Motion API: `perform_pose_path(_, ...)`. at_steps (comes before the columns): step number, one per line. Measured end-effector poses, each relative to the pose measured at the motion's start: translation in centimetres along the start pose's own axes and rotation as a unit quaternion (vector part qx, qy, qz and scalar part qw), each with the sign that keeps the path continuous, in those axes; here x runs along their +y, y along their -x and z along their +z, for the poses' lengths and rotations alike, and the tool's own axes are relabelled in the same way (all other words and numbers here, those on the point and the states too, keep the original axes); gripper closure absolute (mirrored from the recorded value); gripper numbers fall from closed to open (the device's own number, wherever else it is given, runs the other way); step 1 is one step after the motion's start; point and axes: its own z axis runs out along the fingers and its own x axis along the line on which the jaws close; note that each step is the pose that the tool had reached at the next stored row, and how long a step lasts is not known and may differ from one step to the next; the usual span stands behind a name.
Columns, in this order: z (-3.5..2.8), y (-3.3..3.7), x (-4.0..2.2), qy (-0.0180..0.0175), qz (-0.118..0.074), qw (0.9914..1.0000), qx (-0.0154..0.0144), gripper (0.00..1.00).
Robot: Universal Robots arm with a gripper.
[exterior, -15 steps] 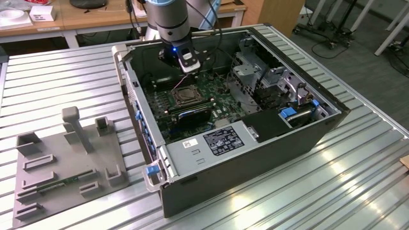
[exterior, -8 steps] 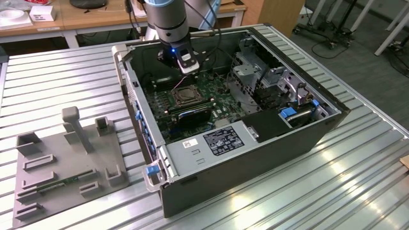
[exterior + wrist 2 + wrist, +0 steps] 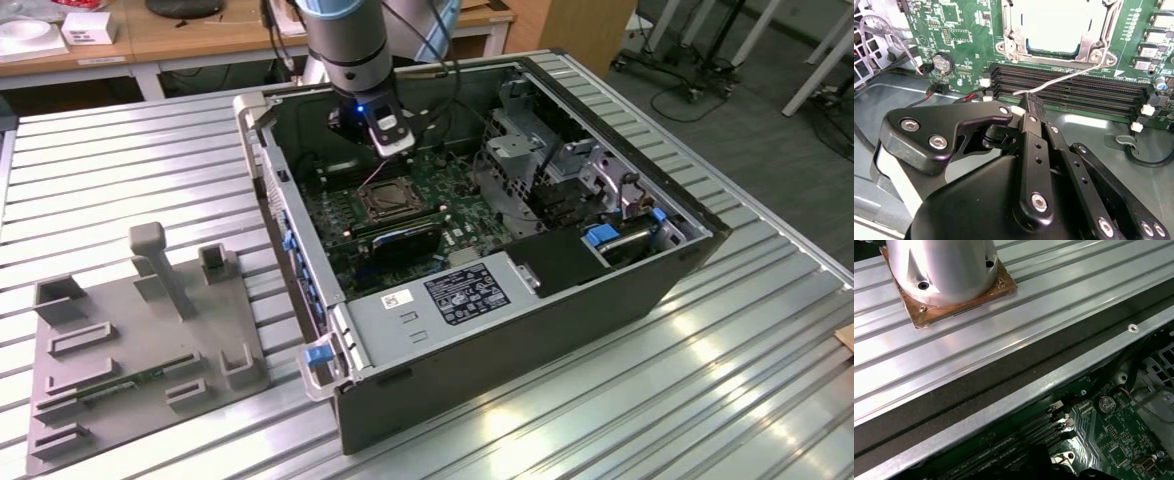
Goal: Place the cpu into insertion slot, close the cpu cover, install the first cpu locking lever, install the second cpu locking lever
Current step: 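Install the first cpu locking lever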
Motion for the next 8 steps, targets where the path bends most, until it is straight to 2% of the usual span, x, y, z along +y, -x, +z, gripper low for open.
perform_pose_path(3,0.14,-0.07,-0.11,-0.0010,0.000,1.00000,-0.0008,0.89)
perform_pose_path(8,0.44,-0.12,-0.29,-0.0054,-0.002,0.99998,-0.0031,0.89)
